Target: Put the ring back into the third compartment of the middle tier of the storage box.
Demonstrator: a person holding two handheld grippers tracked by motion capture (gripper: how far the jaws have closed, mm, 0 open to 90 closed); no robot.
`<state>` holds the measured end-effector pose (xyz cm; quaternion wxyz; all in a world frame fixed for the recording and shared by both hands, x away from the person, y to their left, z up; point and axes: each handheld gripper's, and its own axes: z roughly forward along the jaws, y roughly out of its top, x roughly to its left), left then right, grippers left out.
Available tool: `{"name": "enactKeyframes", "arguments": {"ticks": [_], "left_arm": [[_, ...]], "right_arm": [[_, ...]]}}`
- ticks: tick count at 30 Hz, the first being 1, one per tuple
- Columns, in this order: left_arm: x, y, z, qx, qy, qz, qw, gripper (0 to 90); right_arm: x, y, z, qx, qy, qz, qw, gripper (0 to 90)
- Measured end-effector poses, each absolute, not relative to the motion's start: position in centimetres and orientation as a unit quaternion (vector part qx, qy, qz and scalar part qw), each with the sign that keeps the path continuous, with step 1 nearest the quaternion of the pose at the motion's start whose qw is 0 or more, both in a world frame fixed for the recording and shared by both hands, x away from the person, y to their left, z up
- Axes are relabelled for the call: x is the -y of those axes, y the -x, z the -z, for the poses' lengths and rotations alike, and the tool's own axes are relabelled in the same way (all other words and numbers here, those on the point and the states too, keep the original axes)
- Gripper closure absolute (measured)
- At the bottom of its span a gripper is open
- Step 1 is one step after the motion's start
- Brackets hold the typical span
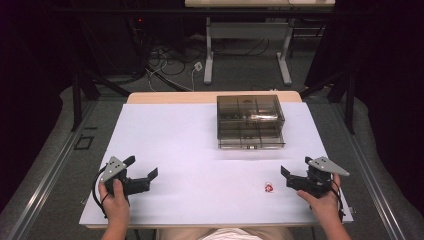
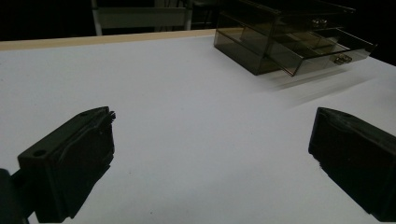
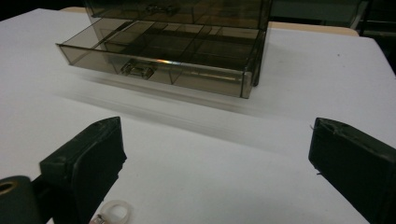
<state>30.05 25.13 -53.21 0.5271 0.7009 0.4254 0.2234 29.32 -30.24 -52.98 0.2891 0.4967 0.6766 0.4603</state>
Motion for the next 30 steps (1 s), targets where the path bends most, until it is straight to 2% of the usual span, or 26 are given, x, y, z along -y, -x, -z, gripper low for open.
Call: {"name": "enactKeyframes", "arguments": {"ticks": [6,7,12,18,22,25,30], "left_arm": [[-25.0,-30.0,53.3,-0.428,-0.699,-0.218,0.53,0.2],[-25.0,-30.0,53.3,-0.428,-0.699,-0.218,0.531,0.2],[-25.0,-30.1,53.4,-0.428,-0.699,-0.216,0.53,0.2],[-24.9,-30.1,53.4,-0.428,-0.7,-0.214,0.53,0.2],[-24.9,-30.2,53.4,-0.427,-0.701,-0.215,0.529,0.2],[-24.9,-30.2,53.4,-0.429,-0.7,-0.214,0.529,0.2],[-24.9,-30.2,53.4,-0.43,-0.7,-0.214,0.528,0.2]], "right_arm": [[29.3,-29.2,53.1,-0.69,-0.478,-0.473,0.269,6.4],[29.1,-29.1,53.0,-0.697,-0.473,-0.48,0.245,8.2],[28.4,-28.8,52.8,-0.702,-0.472,-0.475,0.241,15.2],[27.4,-28.6,53.0,-0.723,-0.456,-0.465,0.228,16.1],[27.0,-28.5,53.2,-0.743,-0.445,-0.452,0.215,25.2],[26.7,-28.6,53.4,-0.753,-0.436,-0.445,0.212,28.7],[26.2,-28.6,53.6,-0.766,-0.425,-0.437,0.204,30.7]]}}
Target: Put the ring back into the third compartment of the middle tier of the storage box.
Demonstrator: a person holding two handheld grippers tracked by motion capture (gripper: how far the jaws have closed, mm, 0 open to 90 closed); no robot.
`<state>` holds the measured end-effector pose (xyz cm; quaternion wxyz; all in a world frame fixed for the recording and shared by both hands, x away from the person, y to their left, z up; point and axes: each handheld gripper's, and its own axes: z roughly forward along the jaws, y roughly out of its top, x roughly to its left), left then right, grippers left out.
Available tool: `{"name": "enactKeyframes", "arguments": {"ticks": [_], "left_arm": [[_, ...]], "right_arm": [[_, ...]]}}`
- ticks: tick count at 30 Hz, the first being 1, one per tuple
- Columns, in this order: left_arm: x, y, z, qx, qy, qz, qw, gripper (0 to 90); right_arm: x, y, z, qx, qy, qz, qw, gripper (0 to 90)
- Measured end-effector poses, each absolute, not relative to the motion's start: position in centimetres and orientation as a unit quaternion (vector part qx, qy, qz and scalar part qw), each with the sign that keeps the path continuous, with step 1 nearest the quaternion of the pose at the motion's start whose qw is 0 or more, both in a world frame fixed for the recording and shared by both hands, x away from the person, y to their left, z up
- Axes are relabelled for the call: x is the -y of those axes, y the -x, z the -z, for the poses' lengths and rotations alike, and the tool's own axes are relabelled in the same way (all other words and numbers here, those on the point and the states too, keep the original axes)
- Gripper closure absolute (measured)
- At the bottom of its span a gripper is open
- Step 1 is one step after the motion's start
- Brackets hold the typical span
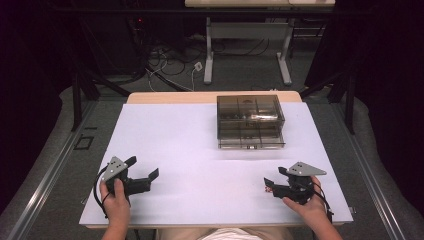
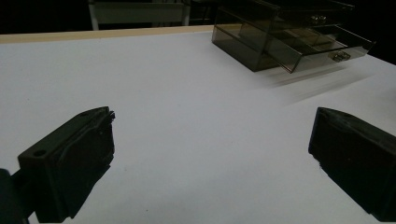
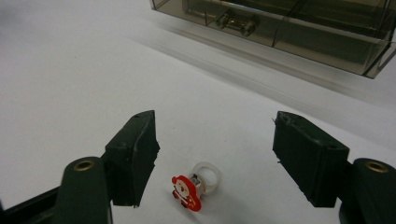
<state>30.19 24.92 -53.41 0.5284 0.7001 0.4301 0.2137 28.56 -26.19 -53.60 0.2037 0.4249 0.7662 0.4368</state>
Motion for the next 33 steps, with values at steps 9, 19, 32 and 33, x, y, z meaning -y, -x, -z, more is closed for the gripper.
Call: {"name": "enactKeyframes", "arguments": {"ticks": [9,19,32,33], "left_arm": [[-25.0,-30.2,53.5,-0.433,-0.701,-0.211,0.526,0.2],[-25.0,-30.3,53.5,-0.435,-0.701,-0.211,0.524,0.7],[-25.1,-30.3,53.5,-0.439,-0.699,-0.208,0.524,0.8],[-25.1,-30.3,53.5,-0.439,-0.699,-0.208,0.524,0.8]], "right_arm": [[25.5,-28.6,54.1,-0.788,-0.416,-0.412,0.19,35.8],[25.2,-28.7,54.6,-0.801,-0.411,-0.395,0.181,43.9],[24.8,-28.7,55.1,-0.814,-0.403,-0.383,0.165,48.1],[24.8,-28.7,55.1,-0.815,-0.402,-0.383,0.165,48.6]]}}
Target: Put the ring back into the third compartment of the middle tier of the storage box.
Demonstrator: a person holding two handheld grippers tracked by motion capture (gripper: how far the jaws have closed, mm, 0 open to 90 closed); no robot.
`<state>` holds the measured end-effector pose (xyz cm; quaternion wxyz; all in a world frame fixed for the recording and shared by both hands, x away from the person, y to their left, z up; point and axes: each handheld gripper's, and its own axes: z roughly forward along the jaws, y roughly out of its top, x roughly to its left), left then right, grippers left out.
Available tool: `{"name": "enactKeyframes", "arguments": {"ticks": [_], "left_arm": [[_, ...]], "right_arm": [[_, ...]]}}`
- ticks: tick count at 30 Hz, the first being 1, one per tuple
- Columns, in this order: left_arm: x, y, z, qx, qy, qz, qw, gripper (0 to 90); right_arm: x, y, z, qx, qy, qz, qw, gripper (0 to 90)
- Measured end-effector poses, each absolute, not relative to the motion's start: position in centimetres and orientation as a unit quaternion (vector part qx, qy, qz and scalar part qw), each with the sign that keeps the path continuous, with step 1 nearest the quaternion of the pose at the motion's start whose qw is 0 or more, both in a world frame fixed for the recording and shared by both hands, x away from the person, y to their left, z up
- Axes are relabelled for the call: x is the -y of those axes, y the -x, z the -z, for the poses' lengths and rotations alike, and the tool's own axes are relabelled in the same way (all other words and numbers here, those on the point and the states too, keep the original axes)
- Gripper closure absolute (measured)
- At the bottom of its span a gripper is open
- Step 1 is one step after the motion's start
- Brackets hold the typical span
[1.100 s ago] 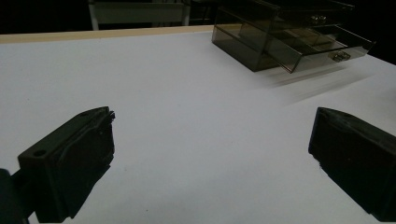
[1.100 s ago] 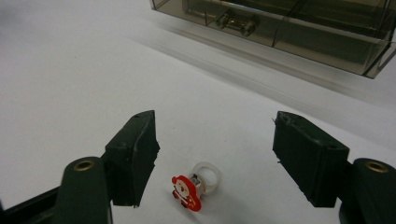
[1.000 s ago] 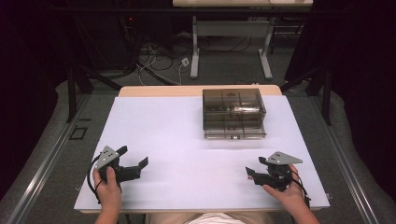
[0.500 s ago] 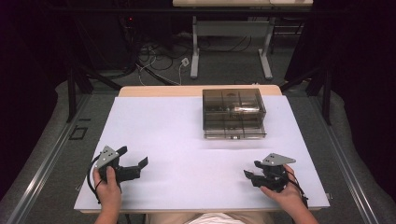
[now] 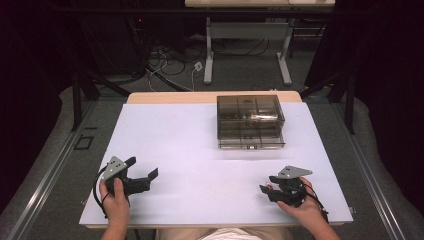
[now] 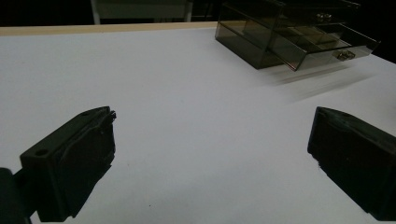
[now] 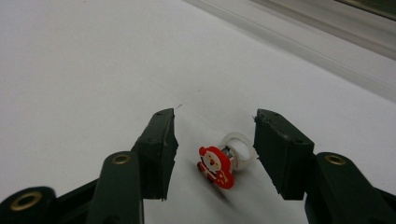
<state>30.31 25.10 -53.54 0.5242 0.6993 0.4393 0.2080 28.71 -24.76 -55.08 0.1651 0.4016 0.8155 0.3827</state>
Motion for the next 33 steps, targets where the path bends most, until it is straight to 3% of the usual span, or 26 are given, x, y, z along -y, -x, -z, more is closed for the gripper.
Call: {"name": "enactKeyframes", "arguments": {"ticks": [20,33], "left_arm": [[-25.14,-30.37,53.63,-0.444,-0.699,-0.203,0.523,1.9],[-25.11,-30.37,53.62,-0.444,-0.699,-0.202,0.523,1.9]], "right_arm": [[24.75,-28.91,55.68,-0.826,-0.402,-0.362,0.158,56.1],[24.73,-29.03,55.95,-0.826,-0.403,-0.358,0.166,65.8]]}}
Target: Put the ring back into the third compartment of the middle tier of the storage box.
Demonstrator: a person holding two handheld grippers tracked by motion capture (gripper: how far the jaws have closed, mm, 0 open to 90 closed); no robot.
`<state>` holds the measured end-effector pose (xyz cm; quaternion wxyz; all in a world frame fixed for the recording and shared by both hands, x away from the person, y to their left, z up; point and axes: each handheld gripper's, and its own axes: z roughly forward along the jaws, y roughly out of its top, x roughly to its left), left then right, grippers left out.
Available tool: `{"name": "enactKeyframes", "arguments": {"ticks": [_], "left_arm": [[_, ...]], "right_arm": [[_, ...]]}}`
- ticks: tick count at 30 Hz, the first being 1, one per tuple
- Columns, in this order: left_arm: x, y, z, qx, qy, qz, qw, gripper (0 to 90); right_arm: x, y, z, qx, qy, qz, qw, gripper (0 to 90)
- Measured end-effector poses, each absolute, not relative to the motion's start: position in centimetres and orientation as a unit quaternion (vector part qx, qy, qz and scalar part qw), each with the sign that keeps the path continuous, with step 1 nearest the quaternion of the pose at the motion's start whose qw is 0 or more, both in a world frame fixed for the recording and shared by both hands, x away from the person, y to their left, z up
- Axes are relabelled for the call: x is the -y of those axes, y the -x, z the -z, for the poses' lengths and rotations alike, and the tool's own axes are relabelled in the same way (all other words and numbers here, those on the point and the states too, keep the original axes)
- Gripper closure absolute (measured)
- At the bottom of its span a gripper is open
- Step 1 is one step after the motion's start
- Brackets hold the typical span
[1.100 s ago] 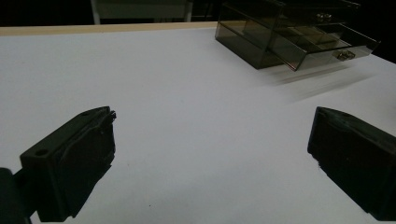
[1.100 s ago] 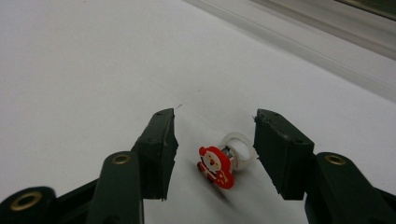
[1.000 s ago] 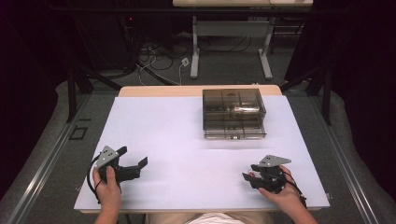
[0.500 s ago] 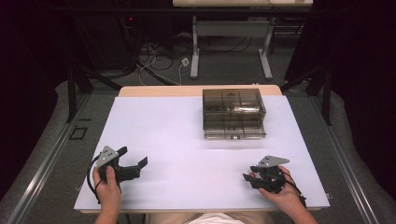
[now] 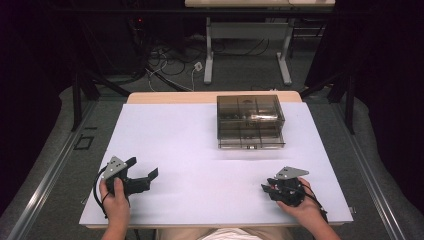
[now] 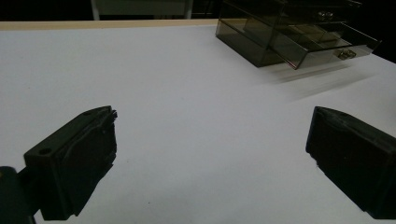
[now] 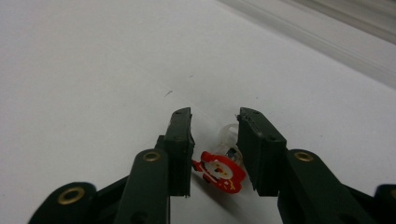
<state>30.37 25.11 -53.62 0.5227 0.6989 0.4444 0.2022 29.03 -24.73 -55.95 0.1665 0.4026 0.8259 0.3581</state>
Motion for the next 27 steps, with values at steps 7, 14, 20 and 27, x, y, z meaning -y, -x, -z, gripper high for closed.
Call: {"name": "enactKeyframes", "arguments": {"ticks": [7,14,20,27], "left_arm": [[-25.1,-30.36,53.61,-0.444,-0.7,-0.203,0.522,1.9],[-25.1,-30.37,53.61,-0.444,-0.7,-0.203,0.522,1.9],[-25.1,-30.38,53.6,-0.444,-0.7,-0.203,0.522,1.9],[-25.08,-30.4,53.62,-0.444,-0.7,-0.202,0.522,1.9]], "right_arm": [[24.65,-29.16,56.07,-0.823,-0.404,-0.36,0.173,70.7],[24.46,-29.1,56.04,-0.823,-0.403,-0.355,0.185,71.5],[24.54,-29.08,55.88,-0.825,-0.408,-0.349,0.178,72.0],[24.59,-29.16,55.91,-0.818,-0.409,-0.359,0.183,72.4]]}}
